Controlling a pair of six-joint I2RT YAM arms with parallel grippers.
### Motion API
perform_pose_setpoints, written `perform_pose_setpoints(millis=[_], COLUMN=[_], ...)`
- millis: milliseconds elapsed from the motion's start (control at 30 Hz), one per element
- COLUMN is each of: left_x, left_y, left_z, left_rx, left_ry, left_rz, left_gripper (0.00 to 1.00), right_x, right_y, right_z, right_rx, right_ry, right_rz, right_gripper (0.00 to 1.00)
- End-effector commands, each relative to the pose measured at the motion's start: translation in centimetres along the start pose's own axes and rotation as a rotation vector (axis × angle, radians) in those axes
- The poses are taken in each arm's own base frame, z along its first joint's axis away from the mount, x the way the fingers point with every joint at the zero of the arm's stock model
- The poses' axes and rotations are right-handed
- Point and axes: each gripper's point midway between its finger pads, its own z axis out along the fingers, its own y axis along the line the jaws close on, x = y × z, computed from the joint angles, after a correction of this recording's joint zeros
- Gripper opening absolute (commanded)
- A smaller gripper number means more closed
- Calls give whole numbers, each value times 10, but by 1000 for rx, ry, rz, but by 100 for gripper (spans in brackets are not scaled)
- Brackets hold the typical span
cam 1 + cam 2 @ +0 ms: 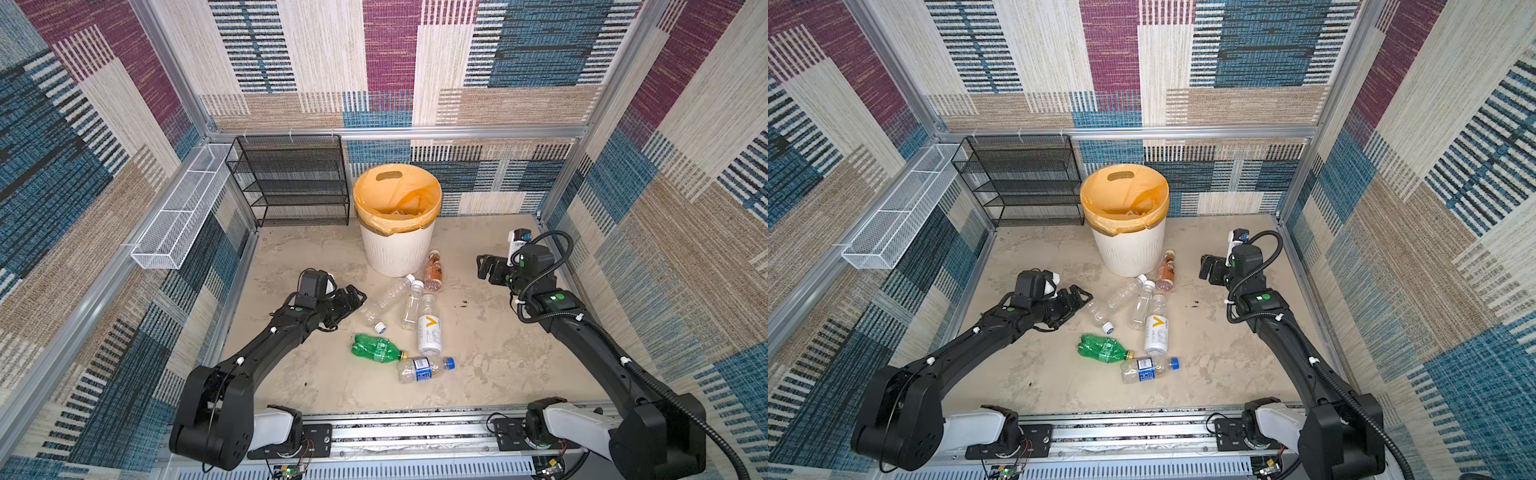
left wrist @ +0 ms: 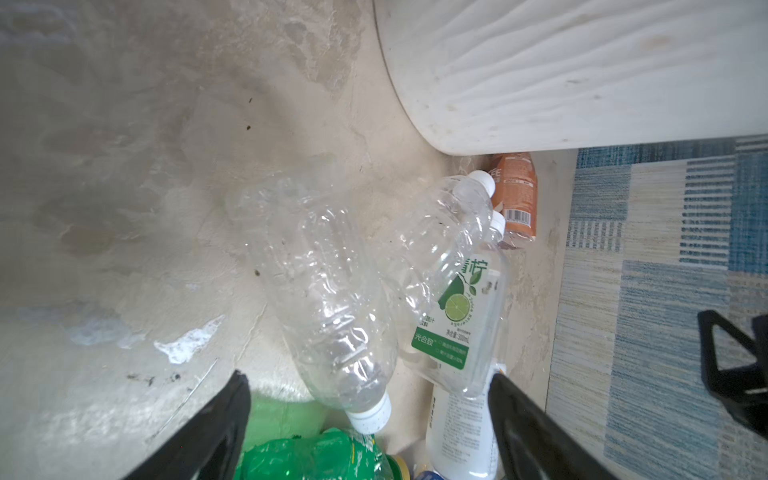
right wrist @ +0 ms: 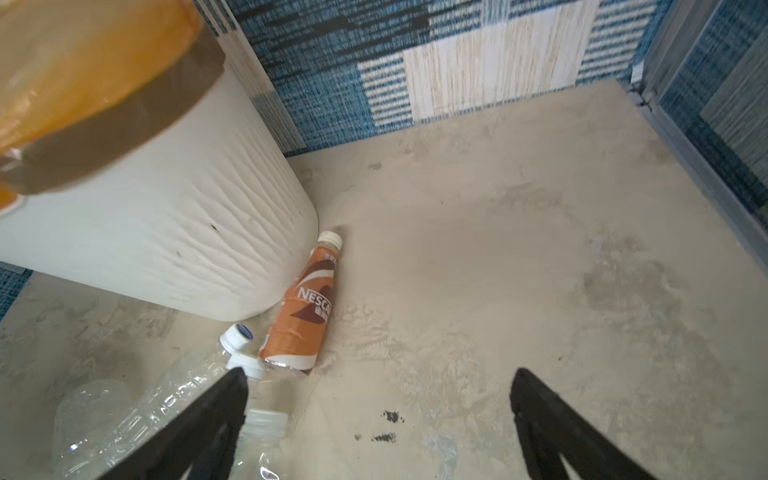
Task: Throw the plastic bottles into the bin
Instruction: 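Grasp the crumpled clear bottle with the left gripper while the right gripper withdraws, then lift the crumpled clear bottle with the left gripper toward the bin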
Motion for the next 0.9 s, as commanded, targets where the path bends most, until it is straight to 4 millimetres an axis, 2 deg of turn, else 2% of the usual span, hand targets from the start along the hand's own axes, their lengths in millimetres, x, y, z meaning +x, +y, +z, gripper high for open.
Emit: perform_pose_setpoints(millis=[0,367,500,633,767,867], left_x=[-5,-3,-3,-3,-5,-6], left_y=[-10,1,15,19,22,25], left_z=[11,32,36,46,53,57], left_rx=[55,-26,-82,-97,-107,-117], left_ry=[-5,-2,-15,0,5,4], left_rz=[-48,-64,-51,-54,-57,-51], left_gripper=[89,86,86,84,81,75], right_x=[-9,-8,-6,-1,2,1], right_y=[4,-3,-4,-4,-6,-8], right_z=[2,11,12,14,13,12], right_rx=[-41,-42,-45,-53,-51,-46], right_ry=[-40,-67,-65,-59,-61,-67], right_rz=[35,57,64,71,76,79], right_gripper=[99,98,98,98,98,98])
